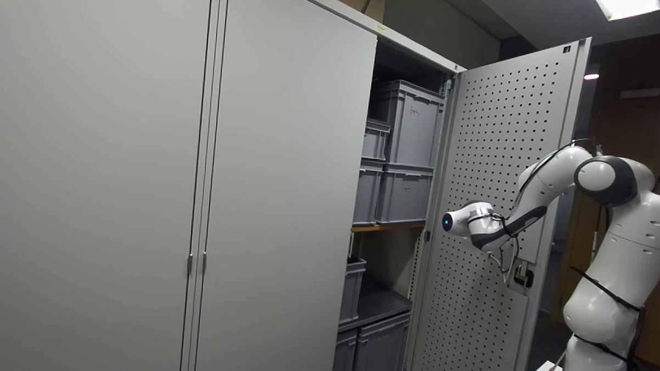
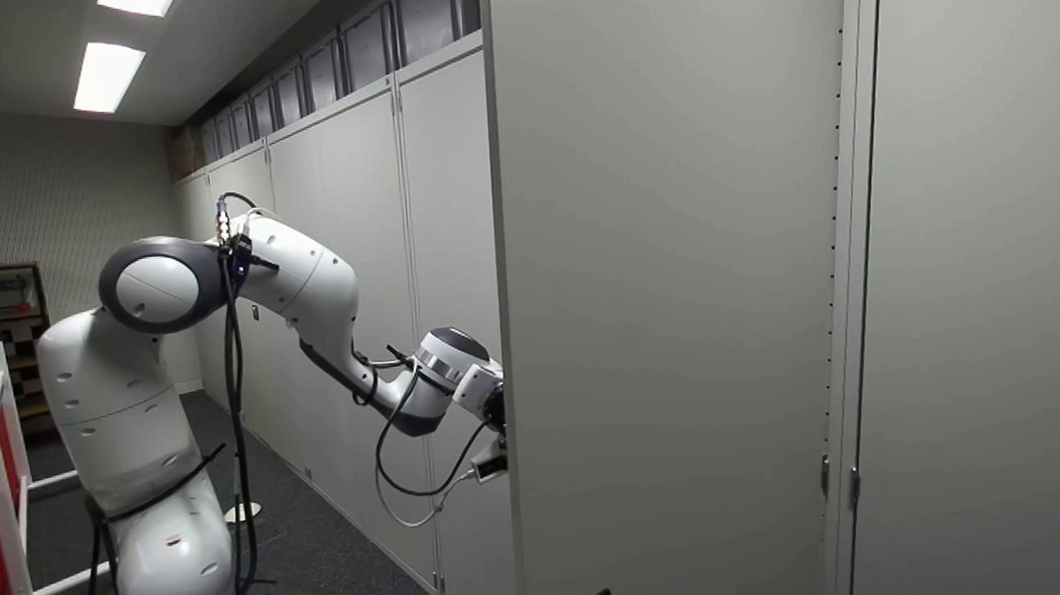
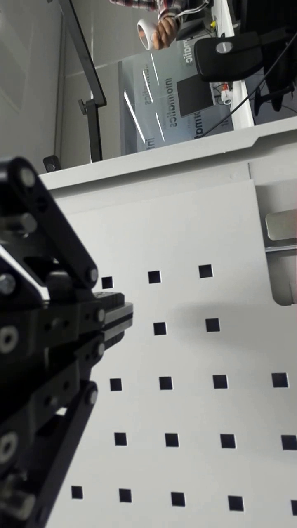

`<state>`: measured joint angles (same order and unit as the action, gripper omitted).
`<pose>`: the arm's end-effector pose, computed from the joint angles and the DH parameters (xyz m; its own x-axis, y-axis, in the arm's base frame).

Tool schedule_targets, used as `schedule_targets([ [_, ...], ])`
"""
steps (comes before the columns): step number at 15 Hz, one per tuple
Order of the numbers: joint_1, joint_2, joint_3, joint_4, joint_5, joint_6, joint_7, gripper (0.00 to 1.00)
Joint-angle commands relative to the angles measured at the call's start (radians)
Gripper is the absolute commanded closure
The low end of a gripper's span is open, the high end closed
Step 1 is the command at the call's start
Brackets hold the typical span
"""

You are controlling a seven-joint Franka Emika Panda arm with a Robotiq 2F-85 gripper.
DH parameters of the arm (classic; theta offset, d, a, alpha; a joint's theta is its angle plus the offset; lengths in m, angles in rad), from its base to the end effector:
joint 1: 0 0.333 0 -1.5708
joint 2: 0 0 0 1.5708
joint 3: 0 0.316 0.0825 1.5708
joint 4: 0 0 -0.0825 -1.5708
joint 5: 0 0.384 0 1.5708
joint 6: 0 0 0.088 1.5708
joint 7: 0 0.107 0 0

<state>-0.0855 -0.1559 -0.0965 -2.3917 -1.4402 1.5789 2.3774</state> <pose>0.4205 -0.1853 0.4183 -0.1621 -0.0828 0.9833 -0.9544 0.2665 -0.1348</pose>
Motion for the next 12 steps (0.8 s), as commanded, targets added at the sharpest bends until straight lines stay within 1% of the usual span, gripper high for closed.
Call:
schedule_targets([
  [1, 0.019, -0.057, 0.016, -0.033, 0.001, -0.014, -0.02, 1.0],
  [6, 0.044, -0.081, 0.037, -0.043, 0.03, -0.015, -0.027, 1.0],
  [12, 0.078, -0.11, 0.067, -0.053, 0.106, -0.024, -0.031, 1.0],
])
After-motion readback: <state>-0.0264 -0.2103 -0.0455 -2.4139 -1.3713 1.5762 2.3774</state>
